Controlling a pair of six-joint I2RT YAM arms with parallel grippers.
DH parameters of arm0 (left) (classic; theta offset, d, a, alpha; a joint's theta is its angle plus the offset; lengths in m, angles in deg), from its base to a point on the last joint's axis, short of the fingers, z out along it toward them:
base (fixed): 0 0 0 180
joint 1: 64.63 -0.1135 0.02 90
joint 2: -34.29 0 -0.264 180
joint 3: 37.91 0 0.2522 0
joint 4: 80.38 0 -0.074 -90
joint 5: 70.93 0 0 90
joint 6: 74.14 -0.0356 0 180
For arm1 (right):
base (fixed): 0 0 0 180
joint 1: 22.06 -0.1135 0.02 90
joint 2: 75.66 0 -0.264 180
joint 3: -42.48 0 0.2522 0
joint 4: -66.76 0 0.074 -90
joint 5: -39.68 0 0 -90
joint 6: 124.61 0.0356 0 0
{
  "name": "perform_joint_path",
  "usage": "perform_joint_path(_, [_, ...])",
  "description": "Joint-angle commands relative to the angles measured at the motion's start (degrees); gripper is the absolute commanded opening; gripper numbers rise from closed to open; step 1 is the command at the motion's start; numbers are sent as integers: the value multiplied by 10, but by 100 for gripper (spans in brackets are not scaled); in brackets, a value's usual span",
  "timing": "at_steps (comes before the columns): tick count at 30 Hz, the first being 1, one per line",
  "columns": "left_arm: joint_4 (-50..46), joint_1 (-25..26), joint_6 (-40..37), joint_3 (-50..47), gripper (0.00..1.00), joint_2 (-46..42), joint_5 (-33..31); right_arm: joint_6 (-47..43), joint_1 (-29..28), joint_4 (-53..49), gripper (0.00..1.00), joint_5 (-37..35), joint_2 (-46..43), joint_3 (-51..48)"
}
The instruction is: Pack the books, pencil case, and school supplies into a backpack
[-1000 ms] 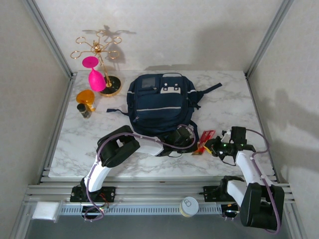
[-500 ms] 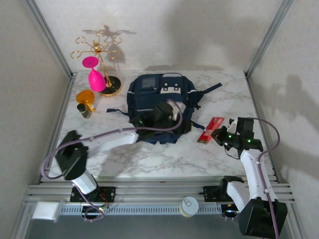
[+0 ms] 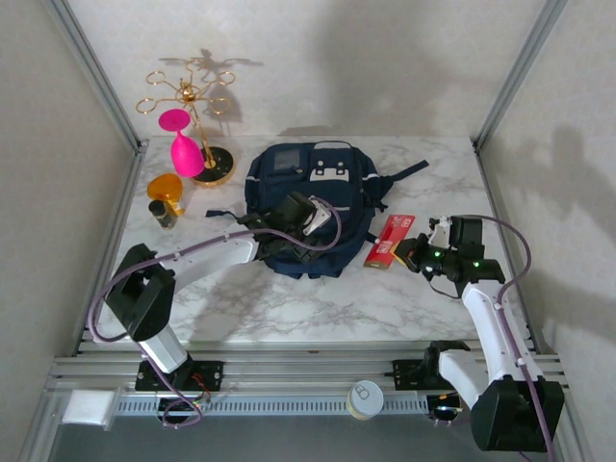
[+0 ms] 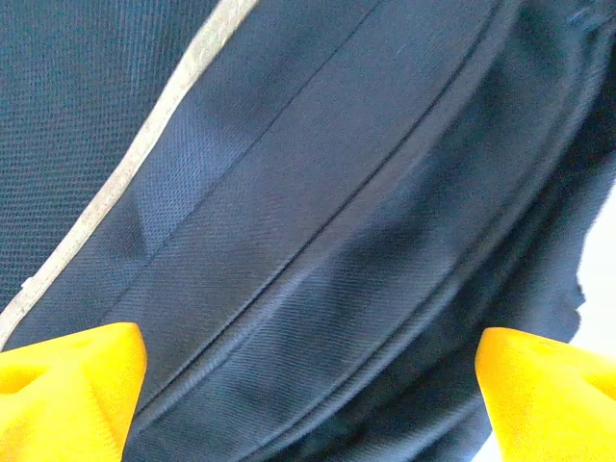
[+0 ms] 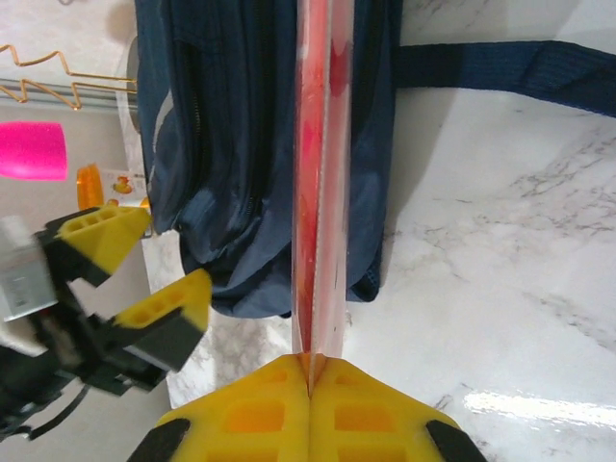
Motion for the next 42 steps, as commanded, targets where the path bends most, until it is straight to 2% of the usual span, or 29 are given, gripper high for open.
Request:
perform_joint_path(1, [-2, -29, -64, 15, 88, 20, -57, 17, -11, 31, 0, 18, 2, 6])
perform_joint_path(6, [-11, -60, -83, 48, 85, 32, -20, 27, -24, 51, 0, 28, 5, 3])
perform_joint_path(11, [-69, -78, -95, 96, 82, 50, 29, 24, -32, 54, 0, 38, 13, 4])
perform_joint_path(19, [-122, -88, -99, 127, 84, 61, 88, 19, -36, 62, 0, 47, 19, 3])
perform_joint_path(27, [-83, -81, -126, 76, 87, -4, 65, 17, -36, 64, 0, 45, 19, 0])
perform_joint_path(38, [-78, -78, -154, 43, 93, 3, 24, 14, -37, 71, 0, 45, 24, -6])
perform_joint_path(42, [-35, -77, -158, 36, 93, 12, -15, 14, -37, 72, 0, 44, 24, -8])
